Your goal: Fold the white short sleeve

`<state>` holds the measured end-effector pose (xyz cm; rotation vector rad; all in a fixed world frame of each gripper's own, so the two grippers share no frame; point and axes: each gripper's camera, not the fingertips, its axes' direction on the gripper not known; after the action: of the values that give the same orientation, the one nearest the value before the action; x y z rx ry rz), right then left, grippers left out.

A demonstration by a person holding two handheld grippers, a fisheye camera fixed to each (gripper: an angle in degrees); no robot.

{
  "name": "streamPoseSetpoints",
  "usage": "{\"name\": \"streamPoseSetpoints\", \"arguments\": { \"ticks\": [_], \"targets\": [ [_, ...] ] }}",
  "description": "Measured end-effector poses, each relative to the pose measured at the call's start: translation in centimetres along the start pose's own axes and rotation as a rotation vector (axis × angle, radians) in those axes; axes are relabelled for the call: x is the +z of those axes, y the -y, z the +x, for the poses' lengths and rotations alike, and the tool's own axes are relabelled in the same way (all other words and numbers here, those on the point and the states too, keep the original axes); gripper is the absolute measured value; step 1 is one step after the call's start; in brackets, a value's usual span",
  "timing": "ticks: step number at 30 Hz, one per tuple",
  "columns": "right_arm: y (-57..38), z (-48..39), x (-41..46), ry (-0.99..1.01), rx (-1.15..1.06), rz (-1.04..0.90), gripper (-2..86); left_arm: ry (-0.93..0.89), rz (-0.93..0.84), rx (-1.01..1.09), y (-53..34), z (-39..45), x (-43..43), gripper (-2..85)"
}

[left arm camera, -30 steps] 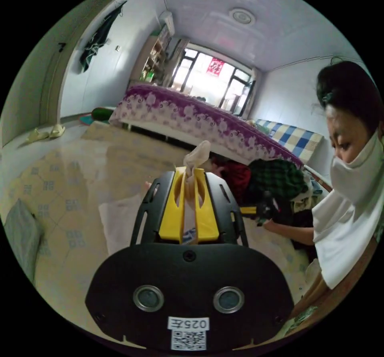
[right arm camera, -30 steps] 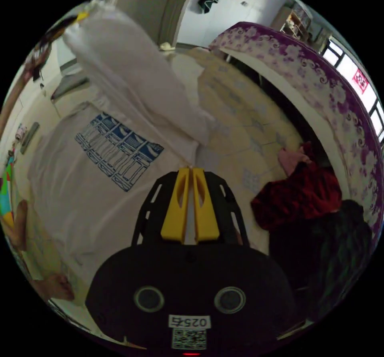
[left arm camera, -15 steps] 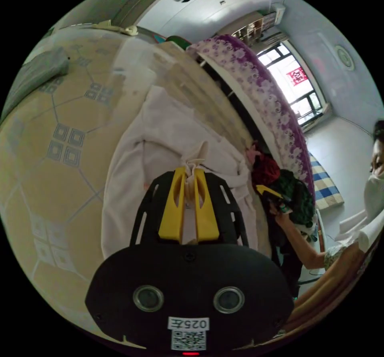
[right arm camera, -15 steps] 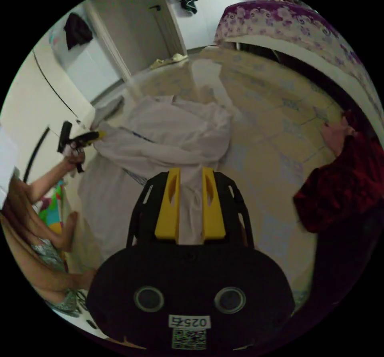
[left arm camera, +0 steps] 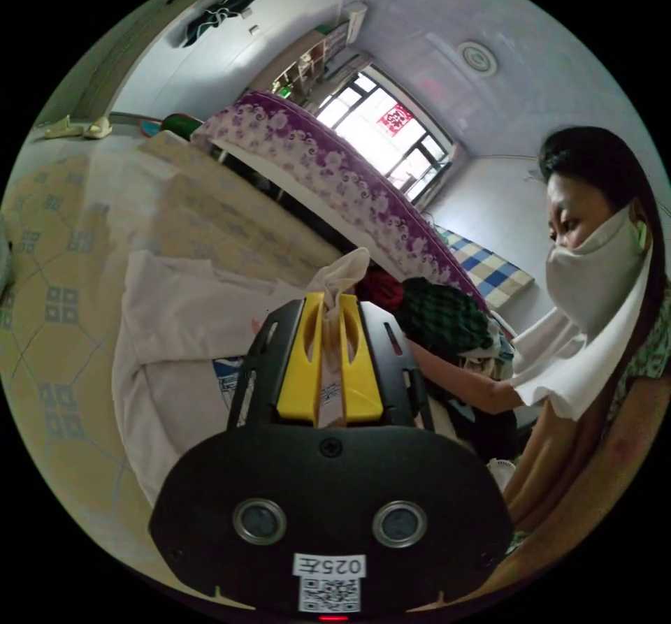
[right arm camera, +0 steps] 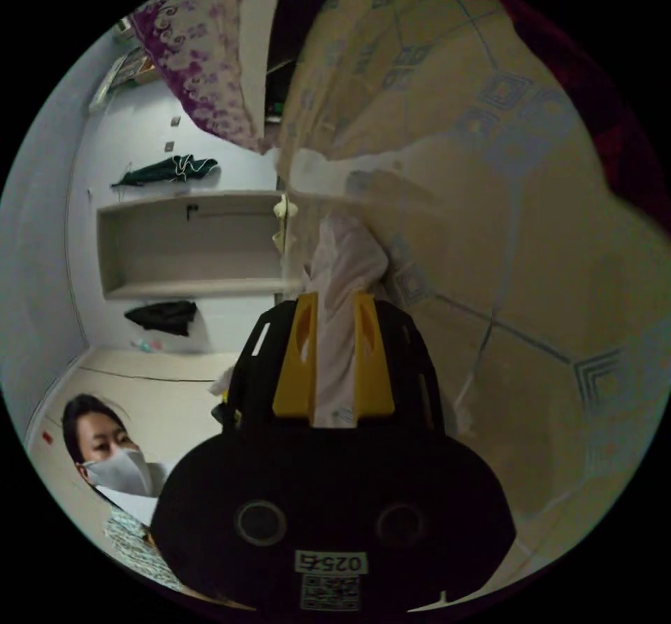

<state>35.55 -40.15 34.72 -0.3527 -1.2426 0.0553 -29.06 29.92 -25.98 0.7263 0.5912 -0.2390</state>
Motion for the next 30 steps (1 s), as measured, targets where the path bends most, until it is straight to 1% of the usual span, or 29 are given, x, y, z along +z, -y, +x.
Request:
{"name": "streamPoseSetpoints", "arguments": {
  "ticks": [2,4,6,9,10,13,14,15,17,19,21,25,28,30],
  "targets": [
    [1.6,-0.3,-0.6,-0.021,-0.002,0.006,6.6,-0.037,-0.008,0.027,-0.2,0.6,-0.1,-0.8],
    [3.6,-1.1,-0.9,-0.088,-0.016,-0.01,3.8,-0.054,-0.013,0.048,-0.4,1.1,-0.2,-0.8],
    [6.6,-2.7,-0.7,-0.248,-0.051,-0.094,0.8,-0.057,-0.011,0.069,-0.4,1.6,0.3,-0.8],
    [7.9,-5.1,-0.9,-0.432,-0.127,-0.173,2.1,-0.089,0.006,0.082,0.2,2.0,0.7,-0.9],
    [7.7,-5.3,-0.9,-0.438,-0.137,-0.191,2.8,-0.105,0.021,0.083,0.4,2.1,0.6,-0.9],
    [6.4,-4.2,-1.3,-0.345,-0.088,-0.245,6.9,-0.183,0.106,0.099,1.4,2.7,-0.5,-0.9],
    [6.0,-3.0,-1.4,-0.294,-0.054,-0.259,8.1,-0.202,0.131,0.112,1.7,2.9,-1.0,-0.8],
    [5.6,-1.7,-1.5,-0.287,-0.017,-0.259,9.1,-0.218,0.15,0.129,2.0,3.2,-1.2,-0.8],
    [5.4,0.1,-1.4,-0.266,0.02,-0.268,9.7,-0.235,0.159,0.153,2.3,3.6,-1.3,-0.8],
    [5.1,1.5,-1.7,-0.172,0.065,-0.241,9.5,-0.242,0.153,0.167,2.5,4.1,-0.9,-0.9],
    [5.0,2.6,-1.8,-0.062,0.11,-0.199,7.1,-0.26,0.139,0.175,2.5,4.6,-0.3,-0.9],
    [5.4,2.3,-1.7,-0.061,0.114,-0.181,1.9,-0.258,0.133,0.186,2.6,5.4,0.2,-0.8],
    [6.6,0.8,-3.6,-0.023,0.12,-0.113,-0.5,-0.193,0.142,0.164,3.0,5.5,0.9,-0.8],
    [9.0,-1.7,-5.9,-0.02,0.094,-0.068,-0.8,-0.106,0.129,0.155,4.1,5.6,1.9,-0.8]
  ]
}}
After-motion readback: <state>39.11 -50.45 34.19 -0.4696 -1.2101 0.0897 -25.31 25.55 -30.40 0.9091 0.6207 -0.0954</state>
